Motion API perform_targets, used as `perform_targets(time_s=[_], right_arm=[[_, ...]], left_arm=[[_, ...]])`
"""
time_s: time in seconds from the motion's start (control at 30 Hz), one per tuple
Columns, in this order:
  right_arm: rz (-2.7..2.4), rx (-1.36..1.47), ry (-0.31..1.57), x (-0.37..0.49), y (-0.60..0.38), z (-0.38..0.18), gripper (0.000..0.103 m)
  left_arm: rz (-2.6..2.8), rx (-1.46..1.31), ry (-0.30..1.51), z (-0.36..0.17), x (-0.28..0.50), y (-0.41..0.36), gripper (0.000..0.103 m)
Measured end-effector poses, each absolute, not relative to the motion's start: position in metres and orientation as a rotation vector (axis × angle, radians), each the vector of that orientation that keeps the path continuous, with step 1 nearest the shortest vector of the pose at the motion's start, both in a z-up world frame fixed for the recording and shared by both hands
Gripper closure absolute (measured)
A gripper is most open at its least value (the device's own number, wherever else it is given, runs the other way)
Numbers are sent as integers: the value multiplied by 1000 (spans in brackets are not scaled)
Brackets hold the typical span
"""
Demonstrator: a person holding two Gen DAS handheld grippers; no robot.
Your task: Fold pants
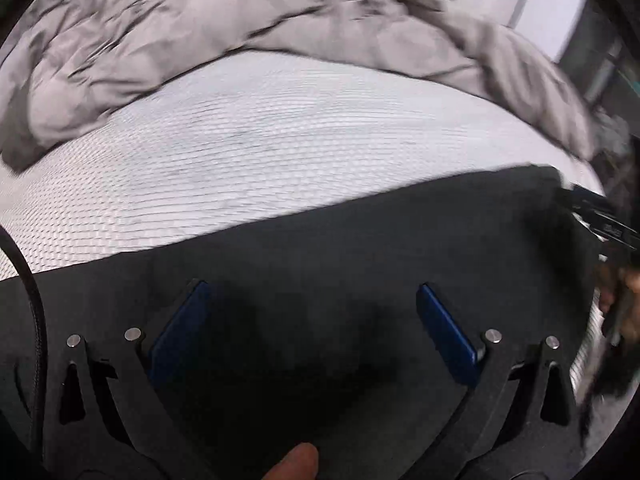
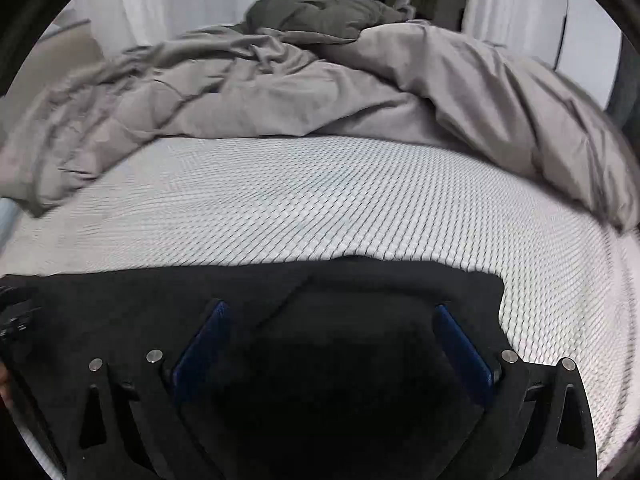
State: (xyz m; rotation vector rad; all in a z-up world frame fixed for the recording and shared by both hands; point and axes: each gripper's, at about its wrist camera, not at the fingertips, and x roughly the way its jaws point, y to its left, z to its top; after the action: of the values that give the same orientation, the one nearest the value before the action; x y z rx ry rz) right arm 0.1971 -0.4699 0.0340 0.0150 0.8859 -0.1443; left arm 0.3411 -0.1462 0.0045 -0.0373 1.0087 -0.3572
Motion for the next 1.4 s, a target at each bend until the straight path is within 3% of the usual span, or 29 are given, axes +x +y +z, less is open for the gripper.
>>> perform_targets(time_s=[0.2,0.5,0.67,0.87,1.13,1.23,1.4], right_arm=[[-102,-36,1052,211,-467,-22,1],[-189,-175,1033,194,-463,-14,4],[60,-103,947,169,-427,17,3],[180,-197,1078,175,-401,-34,4],[-227,-246,1055,131,-490,-19,2],[-242,-105,1038,114,-521,-9,2],[-18,-85,900,97,-470,26,2]], left_arm=[[-466,-6,1147,-28,311,-184,1],[-419,50,1127,-24,292,-197,1],[-530,41,1053,-3,261,-217,1],[-545,162,1093,-28,248,-227,1],[-541,133,1115,-23,250,-204,1],[-547,90,1103,-11,254,-203,1],[-711,57,985,19,238,-217,1]])
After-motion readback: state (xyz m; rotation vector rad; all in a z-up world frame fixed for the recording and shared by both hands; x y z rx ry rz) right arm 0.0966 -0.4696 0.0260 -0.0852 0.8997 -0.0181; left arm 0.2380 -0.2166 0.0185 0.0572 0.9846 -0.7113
